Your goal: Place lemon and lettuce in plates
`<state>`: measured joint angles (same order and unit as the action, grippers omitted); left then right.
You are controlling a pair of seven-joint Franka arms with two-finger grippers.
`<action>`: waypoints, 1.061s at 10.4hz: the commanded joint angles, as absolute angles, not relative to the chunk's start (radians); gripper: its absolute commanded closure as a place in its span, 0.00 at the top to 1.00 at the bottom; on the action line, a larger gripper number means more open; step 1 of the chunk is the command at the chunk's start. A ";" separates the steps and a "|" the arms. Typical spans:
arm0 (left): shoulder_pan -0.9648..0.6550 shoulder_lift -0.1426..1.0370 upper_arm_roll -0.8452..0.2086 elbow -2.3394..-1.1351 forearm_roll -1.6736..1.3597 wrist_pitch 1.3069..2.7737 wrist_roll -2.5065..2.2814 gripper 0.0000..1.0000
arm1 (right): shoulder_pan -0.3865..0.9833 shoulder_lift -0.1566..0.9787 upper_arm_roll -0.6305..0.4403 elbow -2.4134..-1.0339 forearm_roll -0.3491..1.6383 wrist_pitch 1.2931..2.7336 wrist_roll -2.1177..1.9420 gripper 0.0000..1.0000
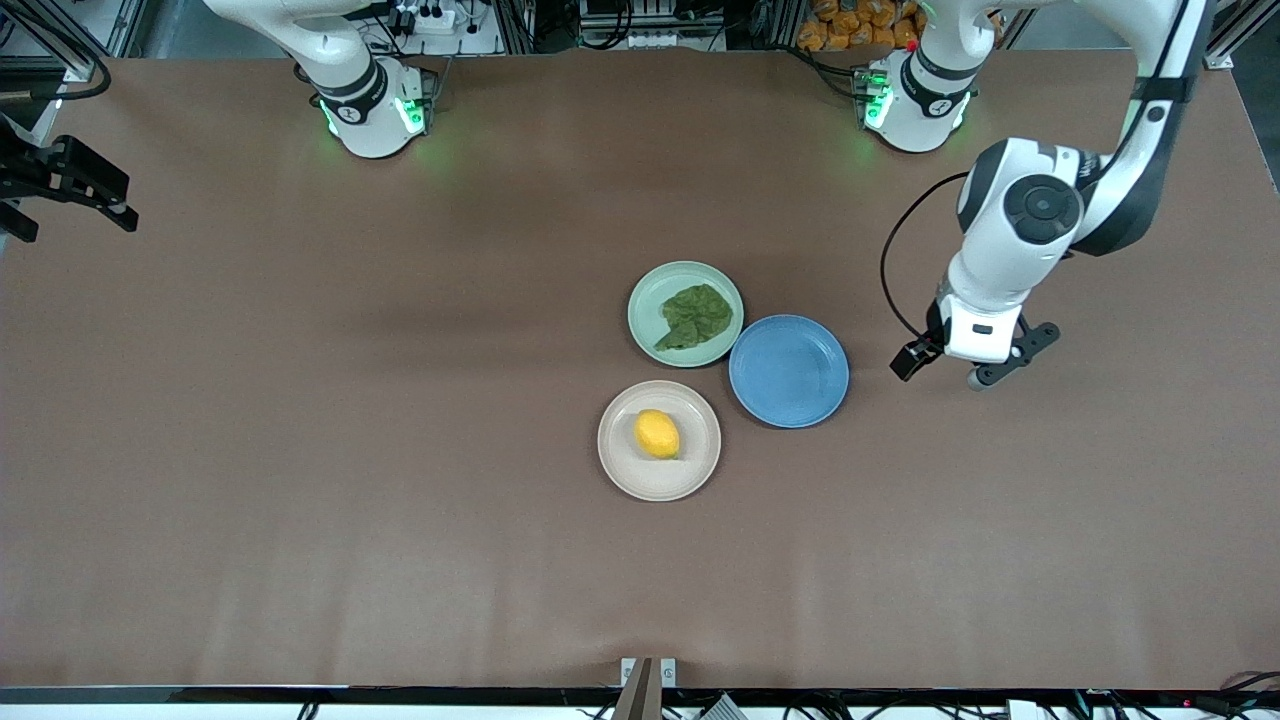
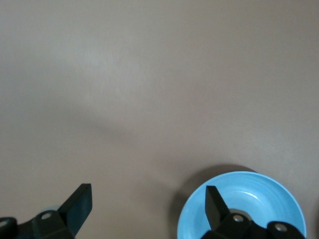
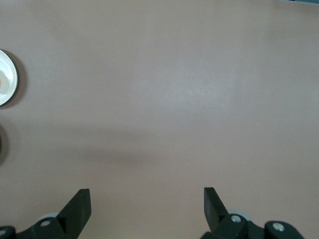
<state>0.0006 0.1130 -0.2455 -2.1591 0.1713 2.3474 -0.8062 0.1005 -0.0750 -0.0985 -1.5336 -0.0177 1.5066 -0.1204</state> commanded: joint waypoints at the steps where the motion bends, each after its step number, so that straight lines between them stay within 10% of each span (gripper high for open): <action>1: 0.020 0.081 -0.242 -2.028 0.178 2.173 -0.535 1.00 | 0.103 -0.064 -0.101 -1.516 -0.003 1.486 -0.126 1.00; 11: -0.067 0.015 -0.100 -1.528 0.011 1.579 -0.142 1.00 | 0.103 -0.071 -0.092 -1.574 0.034 1.443 -0.123 1.00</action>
